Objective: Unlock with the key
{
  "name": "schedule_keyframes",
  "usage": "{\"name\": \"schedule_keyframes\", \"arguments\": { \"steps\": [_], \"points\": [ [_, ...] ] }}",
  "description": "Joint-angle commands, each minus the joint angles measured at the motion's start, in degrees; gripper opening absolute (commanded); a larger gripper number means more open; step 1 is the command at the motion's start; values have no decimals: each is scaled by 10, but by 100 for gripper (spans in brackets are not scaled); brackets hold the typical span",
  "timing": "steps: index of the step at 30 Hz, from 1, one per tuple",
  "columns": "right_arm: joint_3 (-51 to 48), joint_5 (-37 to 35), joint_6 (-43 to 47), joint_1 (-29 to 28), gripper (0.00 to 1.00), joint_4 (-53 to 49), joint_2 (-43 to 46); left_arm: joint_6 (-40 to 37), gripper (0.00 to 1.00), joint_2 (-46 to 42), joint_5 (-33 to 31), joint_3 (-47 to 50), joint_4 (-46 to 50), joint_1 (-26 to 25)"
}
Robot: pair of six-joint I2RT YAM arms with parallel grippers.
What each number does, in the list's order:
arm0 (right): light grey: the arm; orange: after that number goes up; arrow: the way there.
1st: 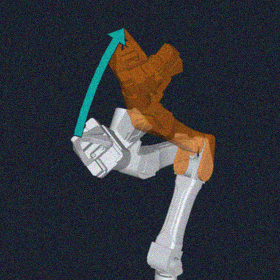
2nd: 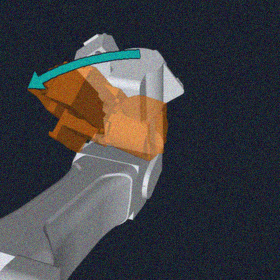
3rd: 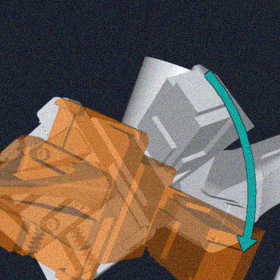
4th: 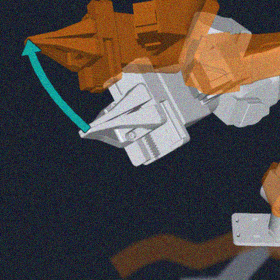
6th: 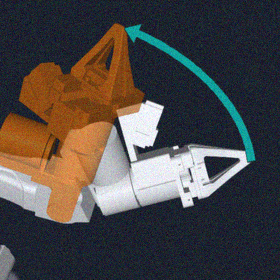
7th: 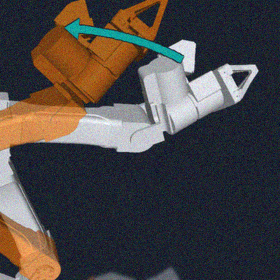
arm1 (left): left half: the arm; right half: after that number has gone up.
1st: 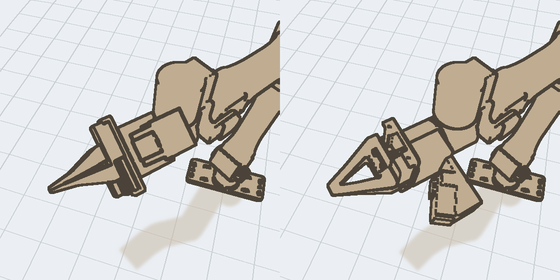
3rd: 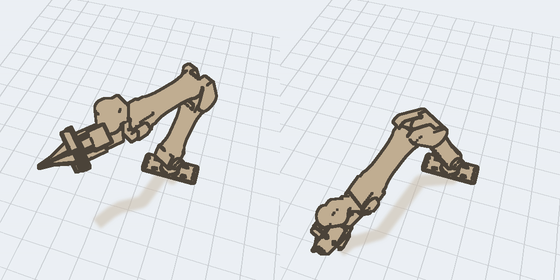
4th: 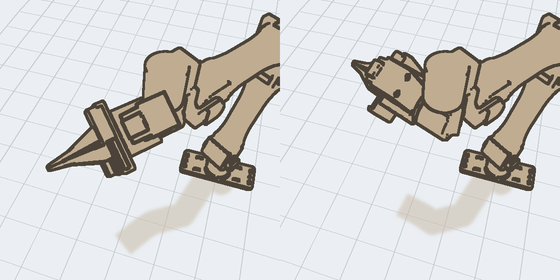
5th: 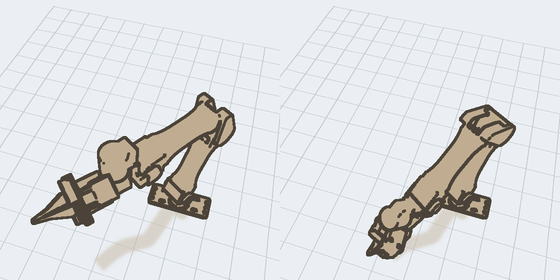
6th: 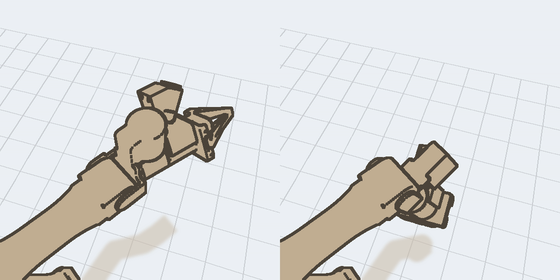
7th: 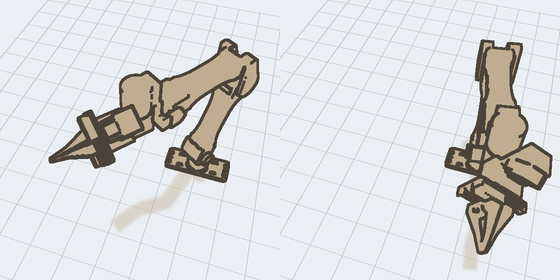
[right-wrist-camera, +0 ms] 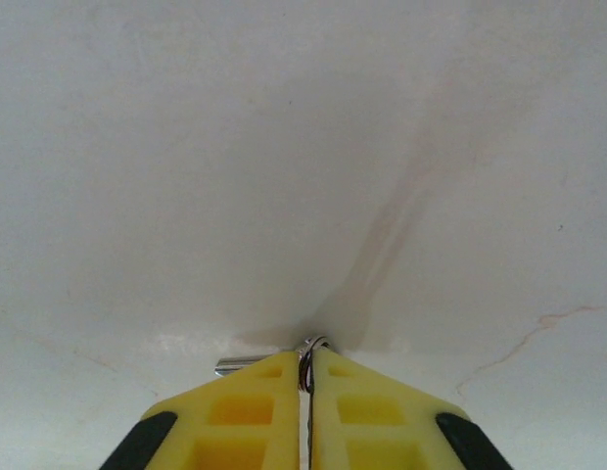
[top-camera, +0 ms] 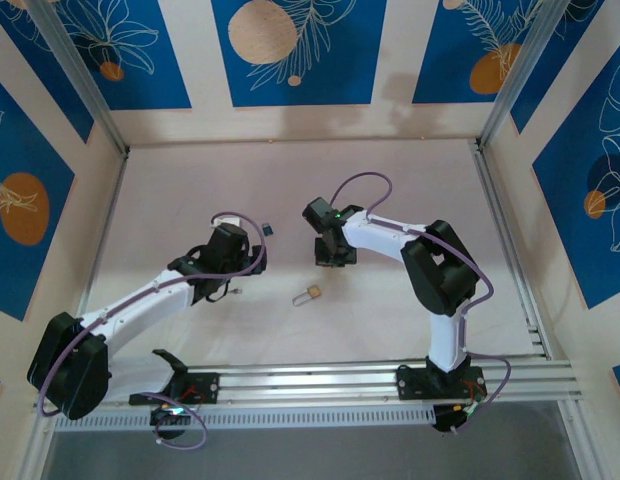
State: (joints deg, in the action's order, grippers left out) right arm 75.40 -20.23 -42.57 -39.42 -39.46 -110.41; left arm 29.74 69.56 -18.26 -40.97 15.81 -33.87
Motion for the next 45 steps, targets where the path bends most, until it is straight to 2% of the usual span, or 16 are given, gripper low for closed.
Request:
{"name": "schedule_keyframes", "arguments": {
  "steps": [1, 4, 7, 10, 13, 21, 27, 28, 30, 33, 35, 40, 45],
  "points": [
    [-5, -11, -4, -6, 9, -8, 27, 8, 100, -2, 10, -9, -1, 4],
    [-11, -19, -4, -7, 6, -7, 46, 7, 100, -2, 13, -10, -7, 5],
    [-16, -25, 1, -9, 6, -6, 64, 18, 100, -8, -10, -8, -9, 5],
    [-18, -29, 8, -11, 6, -5, 82, 15, 100, -31, -14, 12, -45, 4],
    [-20, -25, 14, -11, 6, -4, 98, -1, 100, -53, 10, 37, -105, 4],
    [-4, -21, 27, -15, 6, -26, 150, -53, 100, -75, 60, 136, -367, 4],
    [10, -24, 37, -19, 7, -37, 181, -81, 100, -4, 91, 172, -533, 3],
    [15, -23, 38, -20, 6, -41, 184, -84, 100, 15, 107, 170, -550, 4],
    [20, -24, 43, -20, 6, -47, 190, -91, 94, 52, 139, 158, -572, 4],
    [24, -26, 50, -20, 7, -50, 203, -128, 92, 108, 240, 144, -632, 2],
    [27, -27, 51, -17, 7, -53, 211, -144, 91, 138, 283, 152, -698, -2],
    [33, -9, 57, -9, 7, -59, 234, -272, 89, 212, 349, 189, -902, -41],
    [36, 18, 59, -1, 7, -60, 258, -341, 86, 272, 380, 150, -916, -75]
  ]
}}
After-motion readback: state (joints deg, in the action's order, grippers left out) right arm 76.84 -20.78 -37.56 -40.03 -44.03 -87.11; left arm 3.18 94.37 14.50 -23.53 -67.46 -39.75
